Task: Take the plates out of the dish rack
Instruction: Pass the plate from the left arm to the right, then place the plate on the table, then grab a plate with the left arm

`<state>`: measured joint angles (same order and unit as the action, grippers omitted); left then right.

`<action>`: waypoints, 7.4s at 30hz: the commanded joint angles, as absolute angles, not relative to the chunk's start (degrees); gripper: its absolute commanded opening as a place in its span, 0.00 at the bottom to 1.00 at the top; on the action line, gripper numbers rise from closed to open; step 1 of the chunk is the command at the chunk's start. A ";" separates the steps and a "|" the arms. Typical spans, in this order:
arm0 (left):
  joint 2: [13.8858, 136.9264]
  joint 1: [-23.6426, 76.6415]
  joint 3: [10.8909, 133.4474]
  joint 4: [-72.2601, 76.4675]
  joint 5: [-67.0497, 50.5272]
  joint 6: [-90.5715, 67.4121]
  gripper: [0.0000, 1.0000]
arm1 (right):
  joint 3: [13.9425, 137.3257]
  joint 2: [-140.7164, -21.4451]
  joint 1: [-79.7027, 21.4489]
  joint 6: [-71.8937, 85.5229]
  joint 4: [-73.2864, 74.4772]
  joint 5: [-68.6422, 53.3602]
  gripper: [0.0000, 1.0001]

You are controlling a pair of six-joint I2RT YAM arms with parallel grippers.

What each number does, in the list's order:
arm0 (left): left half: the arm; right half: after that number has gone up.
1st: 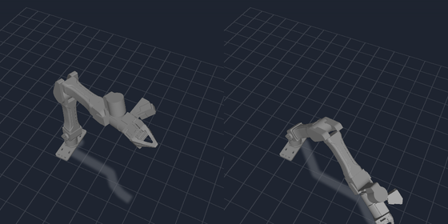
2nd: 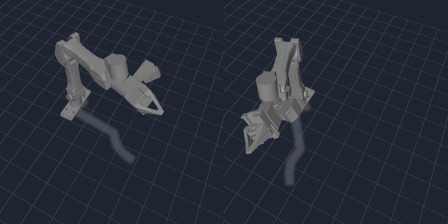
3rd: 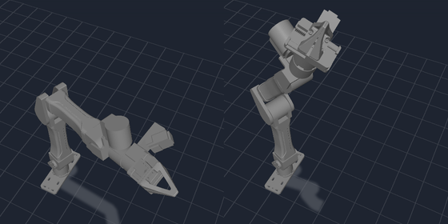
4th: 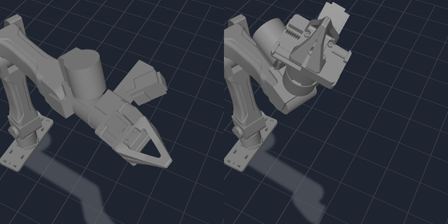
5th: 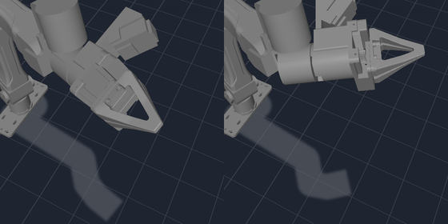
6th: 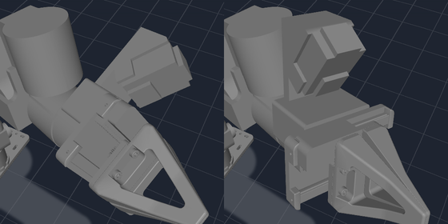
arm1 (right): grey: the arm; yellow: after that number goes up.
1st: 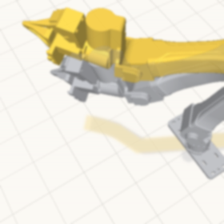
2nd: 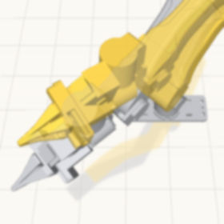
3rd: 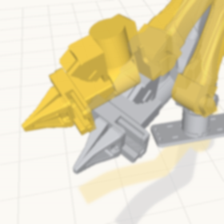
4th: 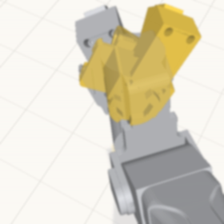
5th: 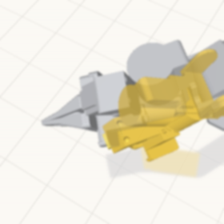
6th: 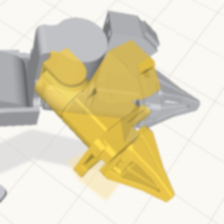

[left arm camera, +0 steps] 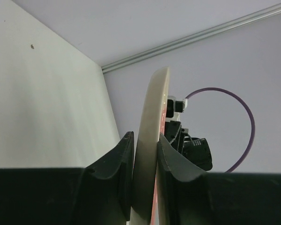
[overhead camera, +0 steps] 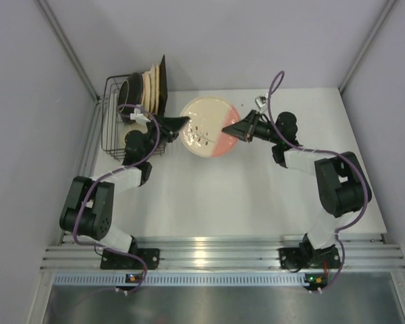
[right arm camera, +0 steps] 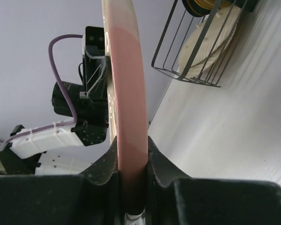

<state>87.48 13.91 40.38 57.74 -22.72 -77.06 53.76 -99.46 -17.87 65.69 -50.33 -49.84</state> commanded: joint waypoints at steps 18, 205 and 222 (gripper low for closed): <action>91.06 14.33 44.65 60.22 -24.53 -74.56 0.75 | 50.63 -104.33 -13.54 80.15 -84.20 -51.07 0.00; 107.84 4.22 101.25 -15.47 16.26 18.10 0.98 | 64.69 -77.08 -27.07 11.60 12.83 -0.35 1.00; 111.19 3.08 100.11 -13.27 20.48 18.28 0.96 | 65.04 -78.31 -27.07 11.69 13.45 -0.35 1.00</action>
<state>112.79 3.75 99.48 -15.94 18.81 17.98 64.38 -78.83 -26.46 12.12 13.37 -0.71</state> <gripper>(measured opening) 0.968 0.996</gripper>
